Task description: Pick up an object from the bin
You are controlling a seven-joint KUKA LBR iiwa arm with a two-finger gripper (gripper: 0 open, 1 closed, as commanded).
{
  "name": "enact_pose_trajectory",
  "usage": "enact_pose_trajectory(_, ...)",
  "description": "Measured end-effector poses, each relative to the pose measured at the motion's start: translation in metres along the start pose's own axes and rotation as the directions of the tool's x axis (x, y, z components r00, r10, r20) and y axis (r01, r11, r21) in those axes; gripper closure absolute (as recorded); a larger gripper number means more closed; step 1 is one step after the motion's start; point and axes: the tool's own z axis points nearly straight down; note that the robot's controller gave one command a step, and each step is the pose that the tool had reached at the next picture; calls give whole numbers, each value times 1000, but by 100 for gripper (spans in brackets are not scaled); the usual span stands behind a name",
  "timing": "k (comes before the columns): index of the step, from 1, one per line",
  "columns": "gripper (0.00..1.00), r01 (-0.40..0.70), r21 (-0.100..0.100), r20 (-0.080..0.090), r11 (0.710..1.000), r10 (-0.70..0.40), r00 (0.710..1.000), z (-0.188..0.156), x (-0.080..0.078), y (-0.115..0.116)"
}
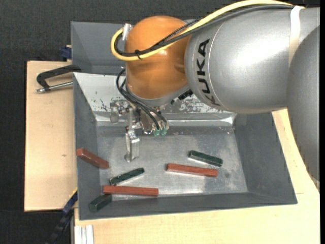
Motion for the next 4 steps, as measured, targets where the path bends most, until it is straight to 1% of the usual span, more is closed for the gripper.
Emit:
enact_pose_trajectory(1, 0, 53, 0, 1, 999, -53, 999, 57, 23, -2)
enact_pose_trajectory(2, 0, -11, 0, 0, 1000, 11, 1000, 124, 32, -10)
enact_pose_trajectory(3, 100, 137, 0, -4, 991, -137, 991, 153, 55, -65)
enact_pose_trajectory(4, 100, 137, 0, -4, 991, -137, 991, 153, 55, -65)
